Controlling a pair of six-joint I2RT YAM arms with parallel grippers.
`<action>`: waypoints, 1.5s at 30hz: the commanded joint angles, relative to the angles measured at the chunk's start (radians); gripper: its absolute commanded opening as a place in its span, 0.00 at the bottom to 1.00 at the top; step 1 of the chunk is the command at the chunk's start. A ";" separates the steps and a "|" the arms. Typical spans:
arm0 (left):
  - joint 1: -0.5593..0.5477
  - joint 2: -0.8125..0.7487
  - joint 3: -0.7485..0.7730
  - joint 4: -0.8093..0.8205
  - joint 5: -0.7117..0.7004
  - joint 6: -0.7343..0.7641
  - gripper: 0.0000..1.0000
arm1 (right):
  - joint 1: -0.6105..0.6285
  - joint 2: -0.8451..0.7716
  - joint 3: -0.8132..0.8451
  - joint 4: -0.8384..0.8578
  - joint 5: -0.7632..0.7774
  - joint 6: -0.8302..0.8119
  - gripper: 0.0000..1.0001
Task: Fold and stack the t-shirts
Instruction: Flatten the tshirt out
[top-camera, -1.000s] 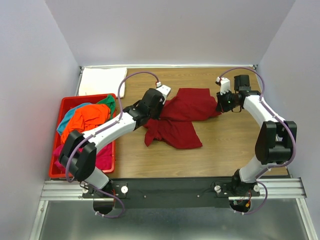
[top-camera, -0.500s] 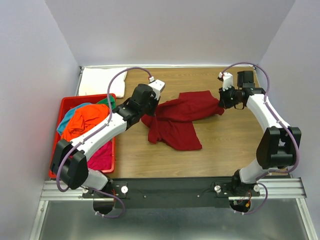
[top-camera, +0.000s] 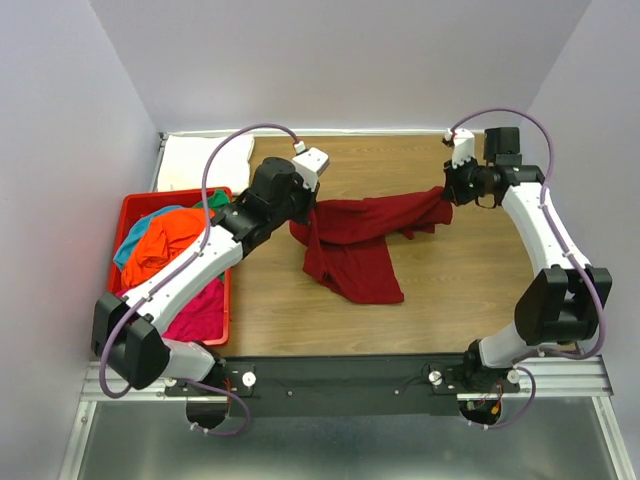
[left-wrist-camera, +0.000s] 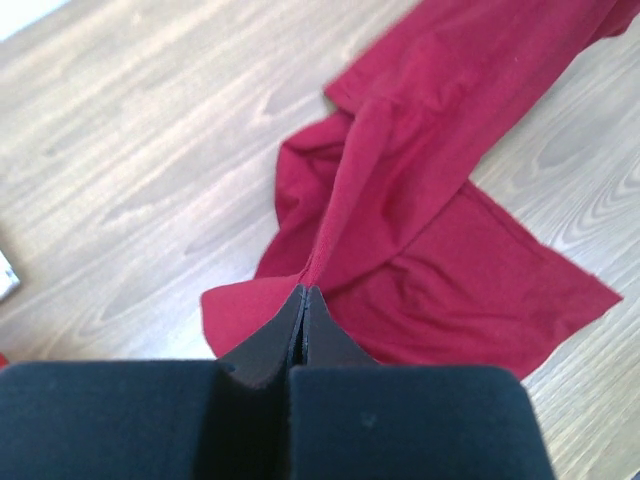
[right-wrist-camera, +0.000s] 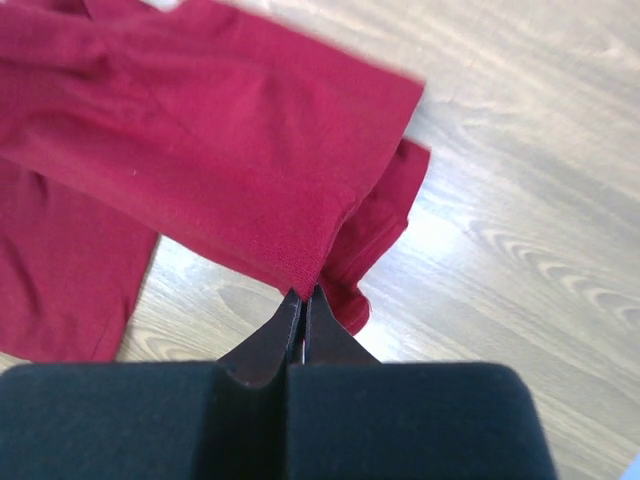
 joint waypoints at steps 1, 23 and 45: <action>0.015 -0.043 0.063 -0.028 0.056 0.021 0.00 | -0.001 -0.057 0.080 -0.046 -0.023 -0.010 0.01; 0.037 -0.221 0.578 -0.059 0.005 0.174 0.00 | -0.001 -0.223 0.663 -0.046 0.065 0.023 0.00; 0.035 -0.465 0.410 0.281 0.053 0.114 0.00 | -0.162 -0.346 0.827 -0.092 -0.102 0.063 0.01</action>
